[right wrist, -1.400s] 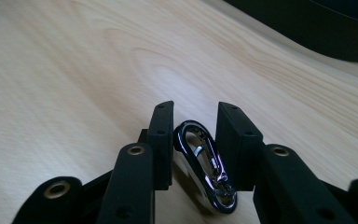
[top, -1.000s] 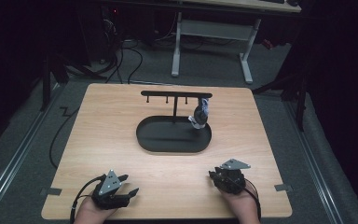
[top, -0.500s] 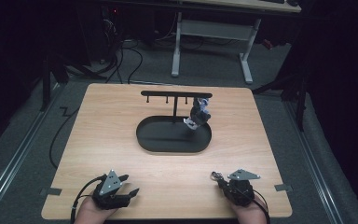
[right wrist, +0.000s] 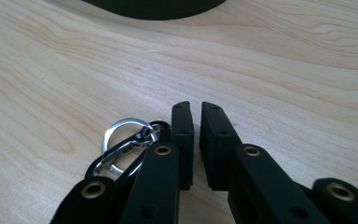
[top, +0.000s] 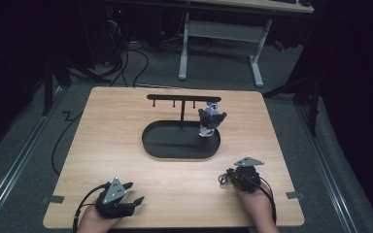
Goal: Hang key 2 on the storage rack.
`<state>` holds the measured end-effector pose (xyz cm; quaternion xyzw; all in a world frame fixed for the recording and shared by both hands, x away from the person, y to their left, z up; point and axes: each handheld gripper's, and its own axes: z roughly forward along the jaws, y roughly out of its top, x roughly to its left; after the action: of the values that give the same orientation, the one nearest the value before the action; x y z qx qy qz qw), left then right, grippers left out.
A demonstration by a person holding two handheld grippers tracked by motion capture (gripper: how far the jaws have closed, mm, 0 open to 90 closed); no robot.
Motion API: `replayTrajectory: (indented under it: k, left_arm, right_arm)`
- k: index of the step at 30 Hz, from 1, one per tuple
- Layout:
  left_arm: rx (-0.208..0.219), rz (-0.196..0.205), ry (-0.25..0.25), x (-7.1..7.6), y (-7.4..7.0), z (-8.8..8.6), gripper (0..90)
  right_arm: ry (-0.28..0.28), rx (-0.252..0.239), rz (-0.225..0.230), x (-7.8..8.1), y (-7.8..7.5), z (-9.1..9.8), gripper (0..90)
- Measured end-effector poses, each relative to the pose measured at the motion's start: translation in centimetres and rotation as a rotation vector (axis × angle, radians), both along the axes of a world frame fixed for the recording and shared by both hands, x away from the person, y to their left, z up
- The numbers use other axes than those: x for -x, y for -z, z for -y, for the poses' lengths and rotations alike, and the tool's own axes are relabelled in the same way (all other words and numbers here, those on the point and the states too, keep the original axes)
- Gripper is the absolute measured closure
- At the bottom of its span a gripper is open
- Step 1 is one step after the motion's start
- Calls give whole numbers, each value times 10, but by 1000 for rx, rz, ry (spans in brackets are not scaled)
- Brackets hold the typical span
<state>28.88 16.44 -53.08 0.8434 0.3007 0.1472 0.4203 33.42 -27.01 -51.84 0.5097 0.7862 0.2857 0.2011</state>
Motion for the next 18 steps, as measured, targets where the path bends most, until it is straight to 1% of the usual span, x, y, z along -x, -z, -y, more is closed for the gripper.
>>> replayTrajectory:
  k: [2,3,5,8,9,10,13,18]
  left_arm:
    - [0,1,0,0,0,0,355]
    - [-3,3,3,0,0,0,355]
    - [-3,2,4,-1,0,0,355]
    - [-6,1,12,-1,0,1,355]
    - [-8,0,14,-1,0,1,355]
    - [-7,0,16,-1,0,1,355]
    - [-8,0,18,-1,-1,2,355]
    - [-5,2,15,-1,0,0,355]
  right_arm:
    - [15,-20,5,4,-3,1,823]
    - [18,-30,11,8,-5,1,796]
    - [22,-86,16,17,-9,1,722]
    - [24,-97,26,29,-11,-6,615]
    - [10,-95,21,33,-10,-10,560]
    - [8,-87,13,35,-9,-15,533]
    - [12,-40,-1,33,-5,-21,542]
    - [40,-25,-17,33,-3,-11,554]
